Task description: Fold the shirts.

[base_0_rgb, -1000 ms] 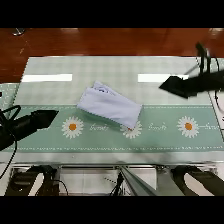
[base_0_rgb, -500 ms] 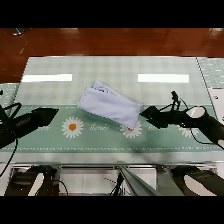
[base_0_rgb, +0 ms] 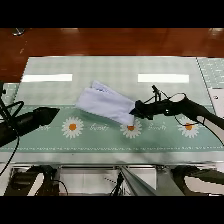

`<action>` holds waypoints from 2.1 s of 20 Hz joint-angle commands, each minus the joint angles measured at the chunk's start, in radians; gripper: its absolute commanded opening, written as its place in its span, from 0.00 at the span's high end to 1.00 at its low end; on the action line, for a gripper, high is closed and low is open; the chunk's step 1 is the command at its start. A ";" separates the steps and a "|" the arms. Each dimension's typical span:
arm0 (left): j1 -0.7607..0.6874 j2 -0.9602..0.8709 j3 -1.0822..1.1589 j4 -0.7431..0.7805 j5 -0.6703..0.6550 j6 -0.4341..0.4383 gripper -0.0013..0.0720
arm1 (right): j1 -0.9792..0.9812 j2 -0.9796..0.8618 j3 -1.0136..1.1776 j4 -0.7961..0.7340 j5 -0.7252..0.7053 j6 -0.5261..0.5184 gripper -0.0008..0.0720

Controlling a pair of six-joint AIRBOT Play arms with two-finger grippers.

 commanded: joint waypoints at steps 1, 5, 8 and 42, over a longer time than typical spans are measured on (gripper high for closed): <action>0.000 -0.005 0.000 0.000 0.000 0.000 0.96 | 0.020 -0.020 0.212 -0.087 0.146 -0.024 0.95; 0.000 -0.008 0.000 0.000 0.000 0.001 0.96 | 0.013 -0.013 0.639 -0.271 0.405 0.069 0.95; 0.000 -0.008 0.000 0.000 -0.001 0.001 0.96 | -0.008 -0.013 0.940 -0.477 0.497 0.170 0.95; 0.000 -0.009 0.000 0.000 0.069 0.038 0.96 | -1.316 0.677 0.420 -1.283 0.953 0.449 0.37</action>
